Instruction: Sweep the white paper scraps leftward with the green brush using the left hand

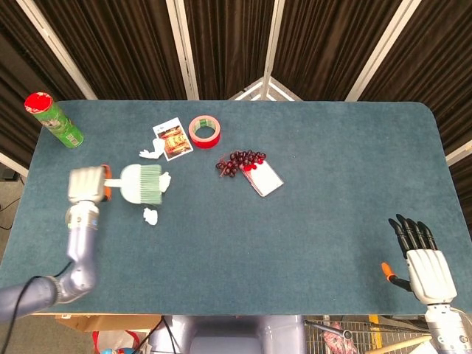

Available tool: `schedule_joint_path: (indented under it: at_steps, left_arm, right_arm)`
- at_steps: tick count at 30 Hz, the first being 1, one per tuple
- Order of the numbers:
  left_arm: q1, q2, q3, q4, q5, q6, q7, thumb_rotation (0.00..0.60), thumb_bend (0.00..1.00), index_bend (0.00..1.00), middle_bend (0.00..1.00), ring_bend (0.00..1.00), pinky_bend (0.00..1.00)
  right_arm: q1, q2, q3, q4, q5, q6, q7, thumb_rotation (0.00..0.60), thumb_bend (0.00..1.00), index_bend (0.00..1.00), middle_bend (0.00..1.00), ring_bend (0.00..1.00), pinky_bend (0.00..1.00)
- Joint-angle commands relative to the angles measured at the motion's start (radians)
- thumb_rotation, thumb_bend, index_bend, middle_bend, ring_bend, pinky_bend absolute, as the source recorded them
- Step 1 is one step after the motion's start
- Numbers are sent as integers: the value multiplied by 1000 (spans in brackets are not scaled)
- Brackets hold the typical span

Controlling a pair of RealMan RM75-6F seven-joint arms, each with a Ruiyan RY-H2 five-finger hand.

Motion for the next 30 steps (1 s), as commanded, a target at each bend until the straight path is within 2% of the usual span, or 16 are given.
schedule_joint_path:
  at_steps: [1,6,10,14,16,20,26,30]
  left_arm:
    - [56,92,5,6,5,-11,-52,600,736,770,1000,1000,1000]
    - [90,155,-20,-31,39,-22,-140,600,736,770,1000,1000,1000]
    - [101,182,-35,-120,151,-13,-225,600,736,770,1000,1000,1000]
    - [101,188,-20,-221,262,-4,-254,600,736,770,1000,1000,1000]
    - [93,175,-4,-262,298,-2,-235,600,736,770,1000,1000,1000]
    - [62,118,13,-289,291,-7,-172,600,736,770,1000,1000,1000]
    - [22,26,56,-280,270,-14,-69,600,736,771,1000,1000,1000]
    - [18,31,89,-252,230,-23,-11,600,736,771,1000,1000,1000]
  right_arm:
    - [1,-3,0,-2,0,-2,-7,600,322,0,0,0,1]
    - [3,-7,0,-3,-1,-3,-15,600,322,0,0,0,2]
    - [5,-10,3,-3,1,-6,-19,600,322,0,0,0,2]
    - [7,-12,3,-3,2,-9,-21,600,322,0,0,0,1]
    - [8,-12,3,-2,4,-11,-20,600,322,0,0,0,2]
    - [7,-11,4,-3,7,-11,-16,600,322,0,0,0,2]
    - [2,-7,5,-1,8,-3,-8,600,322,0,0,0,1]
    - [-1,-4,4,2,9,0,-3,600,322,0,0,0,2]
